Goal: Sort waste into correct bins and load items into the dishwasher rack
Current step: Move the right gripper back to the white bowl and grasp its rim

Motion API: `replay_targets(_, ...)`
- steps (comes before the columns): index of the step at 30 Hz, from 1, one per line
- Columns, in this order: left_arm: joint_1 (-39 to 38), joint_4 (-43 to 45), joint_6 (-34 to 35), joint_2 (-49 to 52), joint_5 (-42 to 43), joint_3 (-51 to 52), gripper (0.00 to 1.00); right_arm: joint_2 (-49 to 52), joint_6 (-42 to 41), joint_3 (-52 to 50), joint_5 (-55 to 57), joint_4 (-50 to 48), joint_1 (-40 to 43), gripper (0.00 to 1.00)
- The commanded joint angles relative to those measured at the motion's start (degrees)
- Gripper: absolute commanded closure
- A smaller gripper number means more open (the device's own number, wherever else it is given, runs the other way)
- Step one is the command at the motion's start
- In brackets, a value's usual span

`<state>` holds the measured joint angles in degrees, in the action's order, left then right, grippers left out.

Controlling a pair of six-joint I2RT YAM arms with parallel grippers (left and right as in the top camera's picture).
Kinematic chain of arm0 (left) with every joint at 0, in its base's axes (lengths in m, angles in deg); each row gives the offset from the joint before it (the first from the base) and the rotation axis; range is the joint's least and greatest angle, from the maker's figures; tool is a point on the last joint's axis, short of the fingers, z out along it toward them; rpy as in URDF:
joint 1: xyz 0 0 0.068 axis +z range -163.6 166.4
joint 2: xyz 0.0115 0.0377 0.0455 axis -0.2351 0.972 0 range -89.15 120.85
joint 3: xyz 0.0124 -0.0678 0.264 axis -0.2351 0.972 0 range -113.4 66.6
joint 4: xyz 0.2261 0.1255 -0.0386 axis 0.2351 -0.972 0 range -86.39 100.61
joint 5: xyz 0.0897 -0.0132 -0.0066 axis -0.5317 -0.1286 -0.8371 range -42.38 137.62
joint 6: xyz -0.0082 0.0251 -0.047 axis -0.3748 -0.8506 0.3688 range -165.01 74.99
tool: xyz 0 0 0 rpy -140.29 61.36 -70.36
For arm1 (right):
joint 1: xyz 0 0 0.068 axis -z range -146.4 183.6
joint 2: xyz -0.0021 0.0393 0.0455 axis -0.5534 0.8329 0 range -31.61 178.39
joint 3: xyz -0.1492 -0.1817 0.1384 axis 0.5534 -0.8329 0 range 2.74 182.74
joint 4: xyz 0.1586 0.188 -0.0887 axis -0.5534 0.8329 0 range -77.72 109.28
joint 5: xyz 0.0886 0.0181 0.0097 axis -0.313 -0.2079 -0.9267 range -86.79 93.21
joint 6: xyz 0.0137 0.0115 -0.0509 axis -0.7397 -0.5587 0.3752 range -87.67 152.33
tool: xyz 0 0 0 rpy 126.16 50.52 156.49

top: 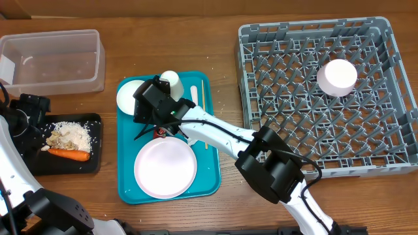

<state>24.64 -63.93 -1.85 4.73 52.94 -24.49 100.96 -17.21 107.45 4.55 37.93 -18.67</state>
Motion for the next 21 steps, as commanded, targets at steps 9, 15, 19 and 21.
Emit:
replay_targets(9, 0.0, 0.04, 0.59, 0.17, -0.44, 0.28, 0.0, 2.54, -0.24, -0.17, 4.63, -3.63, 0.0, 0.35)
replay_targets(15, 0.0, 0.04, 0.57, 0.17, -0.46, 0.28, 0.0, 3.54, -0.17, -0.17, 4.66, -4.02, 0.59, 0.35)
replay_targets(19, 0.0, 0.02, 0.59, 0.17, -0.46, 0.28, 0.0, 3.54, -0.02, -0.17, 4.66, -4.37, 0.94, 0.36)
replay_targets(21, 0.0, 0.04, 0.59, 0.17, -0.44, 0.28, 0.0, 3.54, 0.0, -0.17, 4.63, -4.35, 1.03, 0.41)
